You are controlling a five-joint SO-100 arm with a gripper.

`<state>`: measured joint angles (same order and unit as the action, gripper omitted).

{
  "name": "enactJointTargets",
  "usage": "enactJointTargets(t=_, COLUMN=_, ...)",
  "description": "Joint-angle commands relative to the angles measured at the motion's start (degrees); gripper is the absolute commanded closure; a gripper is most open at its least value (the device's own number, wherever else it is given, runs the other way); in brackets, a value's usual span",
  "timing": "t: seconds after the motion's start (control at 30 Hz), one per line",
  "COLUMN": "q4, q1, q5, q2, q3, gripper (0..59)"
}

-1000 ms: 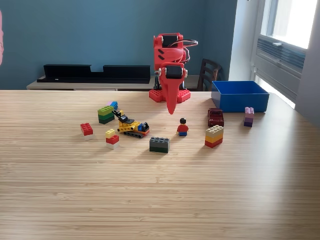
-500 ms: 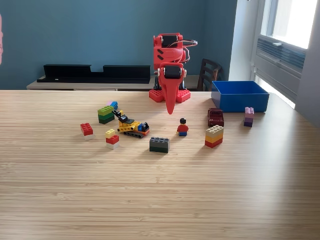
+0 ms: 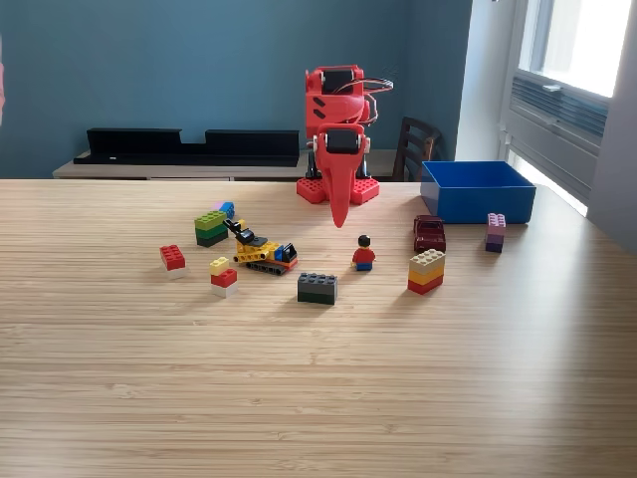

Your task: Grasp a lego block and put it in the bin.

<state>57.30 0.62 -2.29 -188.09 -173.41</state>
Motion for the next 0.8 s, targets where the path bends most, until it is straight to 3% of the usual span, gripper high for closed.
enactJointTargets(t=0.03, q4=1.1, q1=-1.7, q5=0.8, q2=0.0, q3=10.2, gripper=45.7)
enactJointTargets(t=0.17, q4=4.0, q1=-2.0, q5=1.4, q2=5.4, q3=18.9, gripper=43.9)
enactJointTargets(t=0.33, q4=8.1, q1=-2.0, q5=1.8, q2=21.9, q3=32.5, gripper=37.8)
enactJointTargets(t=0.5, q4=11.6, q1=-2.0, q5=3.6, q2=37.0, q3=42.9, gripper=36.2)
enactJointTargets(t=0.8, q4=15.3, q1=-2.0, q5=6.2, q2=56.1, q3=55.4, gripper=32.5)
